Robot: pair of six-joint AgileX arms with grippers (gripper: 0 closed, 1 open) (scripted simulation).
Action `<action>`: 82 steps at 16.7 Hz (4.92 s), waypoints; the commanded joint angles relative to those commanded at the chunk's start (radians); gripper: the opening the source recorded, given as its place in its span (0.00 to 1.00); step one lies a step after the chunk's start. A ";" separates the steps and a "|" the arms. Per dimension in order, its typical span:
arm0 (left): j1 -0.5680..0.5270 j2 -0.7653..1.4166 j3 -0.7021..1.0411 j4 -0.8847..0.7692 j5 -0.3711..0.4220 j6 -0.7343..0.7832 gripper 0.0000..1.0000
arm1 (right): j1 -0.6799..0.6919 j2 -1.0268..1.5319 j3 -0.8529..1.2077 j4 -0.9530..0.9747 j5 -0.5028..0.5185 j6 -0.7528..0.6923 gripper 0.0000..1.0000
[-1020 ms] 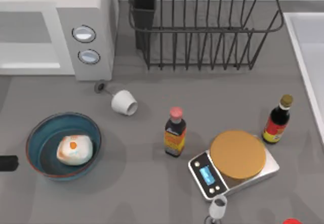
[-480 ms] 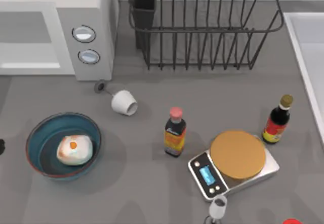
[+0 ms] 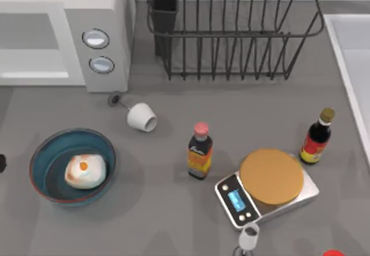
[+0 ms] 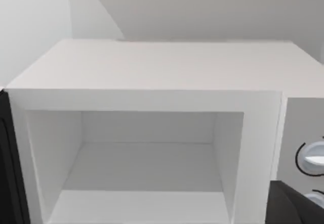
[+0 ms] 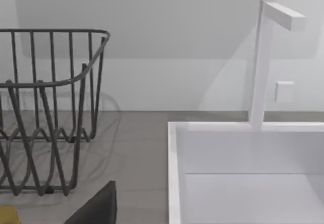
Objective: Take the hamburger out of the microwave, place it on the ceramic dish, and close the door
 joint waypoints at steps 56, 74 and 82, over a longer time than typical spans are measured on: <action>1.138 1.712 0.904 -0.328 0.758 0.929 0.00 | 0.000 0.000 0.000 0.000 0.000 0.000 1.00; 0.963 1.399 0.522 -0.144 0.675 0.741 0.00 | 0.000 0.000 0.000 0.000 0.000 0.000 1.00; 0.926 1.343 0.479 -0.119 0.649 0.704 0.00 | 0.000 0.000 0.000 0.000 0.000 0.000 1.00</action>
